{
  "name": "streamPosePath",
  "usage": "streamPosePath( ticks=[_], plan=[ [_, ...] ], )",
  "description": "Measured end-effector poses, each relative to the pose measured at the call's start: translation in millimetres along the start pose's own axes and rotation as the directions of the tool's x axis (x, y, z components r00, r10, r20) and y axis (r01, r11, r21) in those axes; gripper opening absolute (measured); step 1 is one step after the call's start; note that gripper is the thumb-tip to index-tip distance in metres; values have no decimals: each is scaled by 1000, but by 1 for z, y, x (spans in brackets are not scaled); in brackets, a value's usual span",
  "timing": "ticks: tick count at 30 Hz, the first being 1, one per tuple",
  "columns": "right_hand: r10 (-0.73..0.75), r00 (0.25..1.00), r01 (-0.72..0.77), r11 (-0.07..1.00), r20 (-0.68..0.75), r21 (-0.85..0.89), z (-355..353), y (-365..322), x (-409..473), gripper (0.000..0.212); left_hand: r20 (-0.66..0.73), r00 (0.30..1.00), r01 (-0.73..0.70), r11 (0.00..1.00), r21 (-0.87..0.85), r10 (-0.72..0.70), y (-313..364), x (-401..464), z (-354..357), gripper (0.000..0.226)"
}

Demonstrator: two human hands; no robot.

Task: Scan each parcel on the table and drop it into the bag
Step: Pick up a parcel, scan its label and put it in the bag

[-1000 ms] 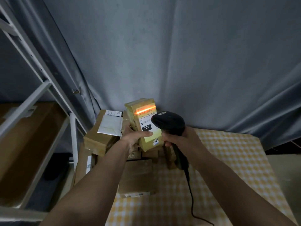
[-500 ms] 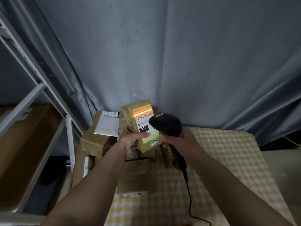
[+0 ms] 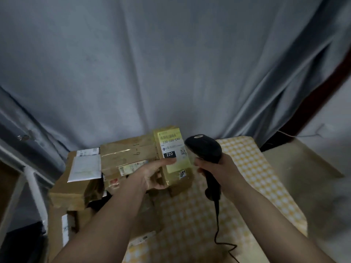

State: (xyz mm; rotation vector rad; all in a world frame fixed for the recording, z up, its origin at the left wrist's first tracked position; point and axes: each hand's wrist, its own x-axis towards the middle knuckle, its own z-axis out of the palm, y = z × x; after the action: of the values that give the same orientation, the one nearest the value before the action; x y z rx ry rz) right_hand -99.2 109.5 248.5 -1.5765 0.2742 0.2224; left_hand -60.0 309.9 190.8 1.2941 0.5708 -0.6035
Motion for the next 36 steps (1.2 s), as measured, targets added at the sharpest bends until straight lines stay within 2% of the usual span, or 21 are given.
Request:
streamPosePath(
  ticks=[2,5,6,12,15,19,25,33,36],
  plan=[
    [-2,997,5,999,-73,44,-27,1,-3,19,31,999,8,998,63,-10,2,6,27,65],
    [-6,988,21,995,-152,96,-72,3,-11,18,77,997,9,995,104,-17,3,13,74,41],
    [-2,984,22,994,-178,108,-88,4,-15,16,96,995,18,994,110,-28,2,16,90,39],
    [48,936,18,983,-347,182,-199,21,-40,20,282,946,70,950,304,-160,-19,34,212,74],
    [90,894,6,978,-439,211,-263,32,-55,23,331,922,69,926,371,-202,-39,45,278,91],
    [157,828,-19,968,-538,252,-345,44,-77,10,381,891,47,886,462,-246,-63,48,372,84],
    [219,780,-75,962,-586,261,-466,72,-105,9,453,838,12,840,543,-305,-110,48,515,76],
    [293,754,-98,935,-588,341,-570,101,-120,22,501,778,-8,791,611,-379,-171,47,632,36],
    [329,736,-125,925,-591,360,-593,112,-120,23,508,756,-41,745,666,-412,-176,49,659,54]
  ],
)
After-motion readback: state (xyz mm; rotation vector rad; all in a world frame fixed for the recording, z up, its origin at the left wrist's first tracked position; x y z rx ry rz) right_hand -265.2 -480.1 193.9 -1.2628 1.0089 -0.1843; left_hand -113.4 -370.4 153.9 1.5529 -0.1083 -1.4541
